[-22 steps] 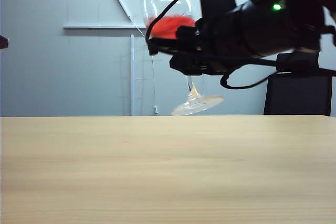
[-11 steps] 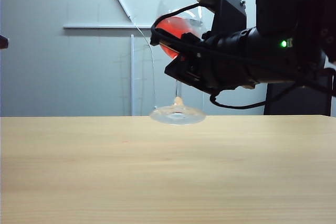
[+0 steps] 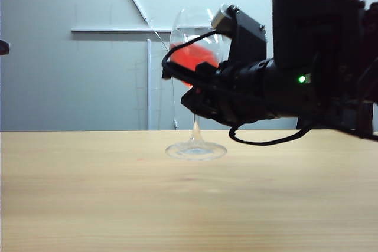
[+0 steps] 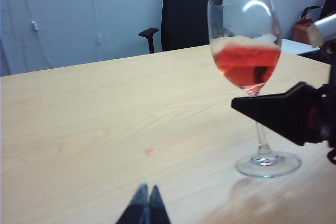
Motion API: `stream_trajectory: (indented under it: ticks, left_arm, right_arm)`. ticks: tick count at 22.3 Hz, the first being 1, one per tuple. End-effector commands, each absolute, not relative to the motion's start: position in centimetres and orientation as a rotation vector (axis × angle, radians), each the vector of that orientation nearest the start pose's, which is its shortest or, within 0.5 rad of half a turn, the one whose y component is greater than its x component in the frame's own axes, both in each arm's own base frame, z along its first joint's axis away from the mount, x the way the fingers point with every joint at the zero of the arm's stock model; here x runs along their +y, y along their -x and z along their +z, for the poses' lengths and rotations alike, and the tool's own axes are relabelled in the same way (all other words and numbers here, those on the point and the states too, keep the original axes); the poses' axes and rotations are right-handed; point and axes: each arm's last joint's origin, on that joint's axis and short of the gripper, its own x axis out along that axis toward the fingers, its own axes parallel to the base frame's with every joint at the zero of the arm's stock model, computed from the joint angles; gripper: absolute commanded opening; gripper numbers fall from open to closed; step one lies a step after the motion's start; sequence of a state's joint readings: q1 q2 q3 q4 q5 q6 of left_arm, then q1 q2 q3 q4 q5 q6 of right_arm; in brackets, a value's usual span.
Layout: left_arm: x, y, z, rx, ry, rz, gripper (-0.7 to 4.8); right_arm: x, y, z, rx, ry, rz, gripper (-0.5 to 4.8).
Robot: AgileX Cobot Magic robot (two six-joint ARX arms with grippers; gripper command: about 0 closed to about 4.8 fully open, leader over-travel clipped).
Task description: Gently pick up the goblet, rotate it counterclockwise for two full turns (viewing from above), and then place it back on the table.
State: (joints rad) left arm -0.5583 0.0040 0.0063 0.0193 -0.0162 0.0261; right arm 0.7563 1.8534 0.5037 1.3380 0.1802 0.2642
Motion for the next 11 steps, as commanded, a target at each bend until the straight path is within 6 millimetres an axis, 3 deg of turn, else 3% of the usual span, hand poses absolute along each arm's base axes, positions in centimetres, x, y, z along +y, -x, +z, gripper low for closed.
stream_trajectory:
  ticks: [1,11]
  left_arm:
    - [-5.1,-8.3,16.9,-0.040,-0.016,-0.544,-0.05]
    - [-5.1,-8.3,16.9,-0.040,-0.016,-0.544,-0.05]
  right_arm:
    - [20.8,-22.9,13.6,0.010,-0.245,0.579,-0.04]
    - [21.6,-23.9,12.4,0.017,-0.183,0.573,-0.04]
